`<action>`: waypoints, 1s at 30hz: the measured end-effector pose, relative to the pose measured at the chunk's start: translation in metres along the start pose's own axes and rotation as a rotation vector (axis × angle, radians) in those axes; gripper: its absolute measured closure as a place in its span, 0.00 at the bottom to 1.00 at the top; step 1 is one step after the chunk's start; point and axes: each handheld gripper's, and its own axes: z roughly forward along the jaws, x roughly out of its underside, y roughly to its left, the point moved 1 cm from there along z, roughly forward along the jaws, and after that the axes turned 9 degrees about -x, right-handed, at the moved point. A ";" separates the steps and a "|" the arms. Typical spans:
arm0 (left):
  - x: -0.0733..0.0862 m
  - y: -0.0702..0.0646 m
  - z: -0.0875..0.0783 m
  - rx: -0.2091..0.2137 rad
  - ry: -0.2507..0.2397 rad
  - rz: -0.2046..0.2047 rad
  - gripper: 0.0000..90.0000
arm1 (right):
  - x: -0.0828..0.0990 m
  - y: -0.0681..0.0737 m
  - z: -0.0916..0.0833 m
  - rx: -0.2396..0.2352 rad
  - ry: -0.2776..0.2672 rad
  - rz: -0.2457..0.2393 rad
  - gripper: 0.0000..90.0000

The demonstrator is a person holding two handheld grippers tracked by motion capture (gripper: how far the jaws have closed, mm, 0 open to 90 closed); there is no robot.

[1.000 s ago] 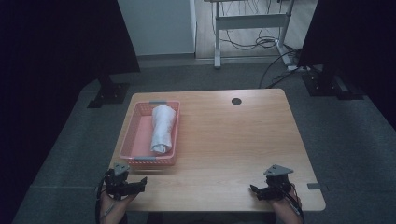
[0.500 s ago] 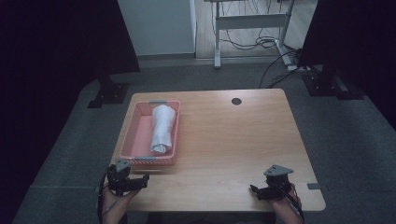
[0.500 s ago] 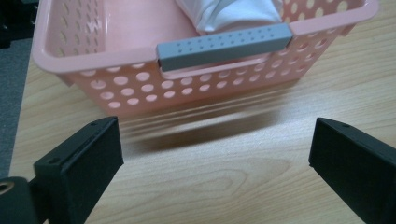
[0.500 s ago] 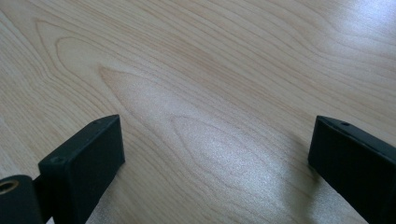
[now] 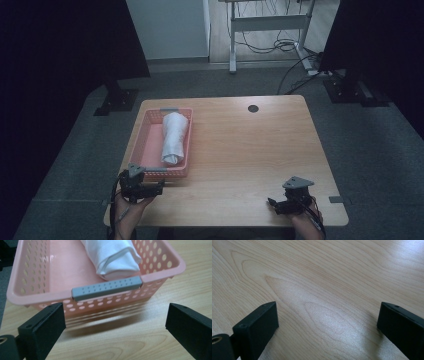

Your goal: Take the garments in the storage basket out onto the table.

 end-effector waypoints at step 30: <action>-0.045 -0.007 0.031 0.006 -0.041 0.017 0.03 | 0.000 0.000 0.000 0.000 0.000 0.000 0.04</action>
